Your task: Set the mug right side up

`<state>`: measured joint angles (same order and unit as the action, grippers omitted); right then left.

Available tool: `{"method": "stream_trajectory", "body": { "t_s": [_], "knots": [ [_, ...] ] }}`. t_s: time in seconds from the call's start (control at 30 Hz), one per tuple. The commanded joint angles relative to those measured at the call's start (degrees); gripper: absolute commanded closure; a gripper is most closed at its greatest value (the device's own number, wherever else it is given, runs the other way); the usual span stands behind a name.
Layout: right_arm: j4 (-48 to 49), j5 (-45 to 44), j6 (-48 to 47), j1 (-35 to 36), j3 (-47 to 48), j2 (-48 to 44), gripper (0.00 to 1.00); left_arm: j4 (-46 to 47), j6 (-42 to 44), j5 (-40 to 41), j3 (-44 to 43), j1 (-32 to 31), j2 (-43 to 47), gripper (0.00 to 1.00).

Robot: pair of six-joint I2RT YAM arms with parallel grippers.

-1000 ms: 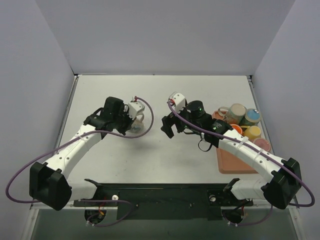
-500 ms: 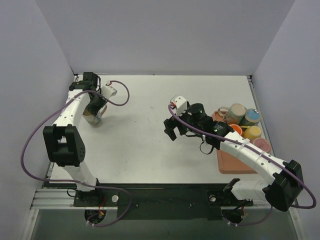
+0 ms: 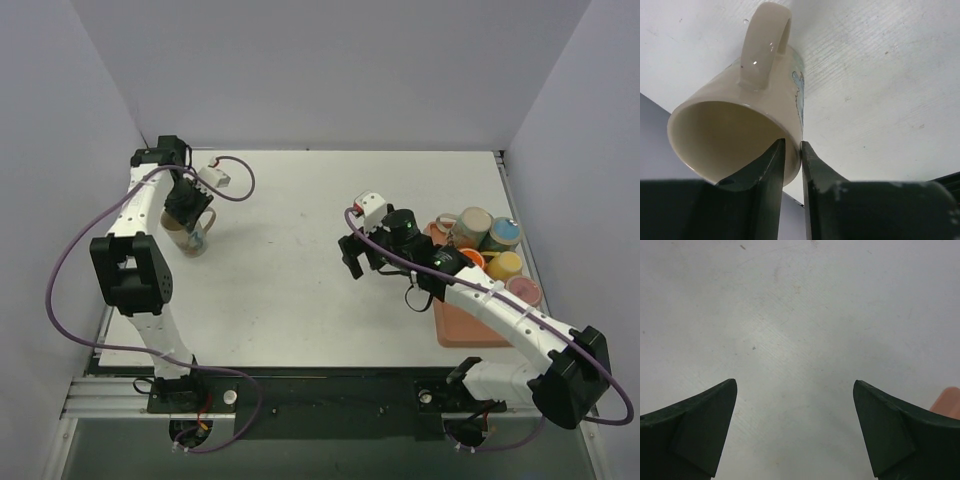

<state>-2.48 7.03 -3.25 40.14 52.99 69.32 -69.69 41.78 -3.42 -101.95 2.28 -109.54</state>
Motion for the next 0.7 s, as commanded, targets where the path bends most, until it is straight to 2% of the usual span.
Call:
{"method": "stream_trajectory", "body": {
  "t_s": [0.0,0.07,0.13,0.17,0.3,0.4,0.5,0.53,0.57,0.63,0.67],
  "knots": [
    [-5.0,-10.3,3.1,-5.7,0.6,-3.8,0.05,2.4,1.4,-1.7,-1.5,0.1,3.7,0.65],
    [-10.6,-16.1,4.6,-9.8,2.3,-4.9,0.05,4.1,1.2,-1.9,-0.4,-0.1,6.6,0.58],
    [-15.2,-24.8,1.2,-11.7,2.9,-5.3,0.05,5.8,0.6,-2.5,0.3,-0.1,8.8,0.54],
    [-16.4,-28.0,-1.0,-12.4,3.0,-5.2,0.07,7.2,-0.1,-2.9,0.8,-0.1,9.6,0.47],
    [-25.4,-21.6,-18.5,-12.7,5.9,-0.3,0.12,12.8,-4.8,-7.5,2.5,-0.1,15.7,0.47],
    [-35.2,-17.1,-30.2,-13.0,13.9,8.9,0.15,17.2,-10.3,-14.1,6.4,-0.5,22.5,0.46],
    [-45.7,-18.4,-32.7,-15.3,24.6,19.5,0.22,23.2,-15.4,-20.7,12.6,-1.2,29.3,0.46],
    [-51.3,-19.5,-32.0,-16.0,29.5,25.2,0.24,24.5,-16.1,-23.3,17.2,-1.7,33.1,0.44],
    [-53.7,-20.2,-30.3,-18.1,32.5,27.8,0.34,28.3,-17.9,-24.1,19.3,-1.8,35.4,0.42],
    [-59.6,-22.1,-27.4,-20.7,38.4,34.6,0.44,33.3,-19.8,-25.1,26.1,-3.8,40.5,0.38],
    [-61.7,-22.7,-27.0,-21.3,40.3,38.0,0.45,34.9,-20.5,-25.3,30.0,-4.4,43.6,0.37]
  ]
}}
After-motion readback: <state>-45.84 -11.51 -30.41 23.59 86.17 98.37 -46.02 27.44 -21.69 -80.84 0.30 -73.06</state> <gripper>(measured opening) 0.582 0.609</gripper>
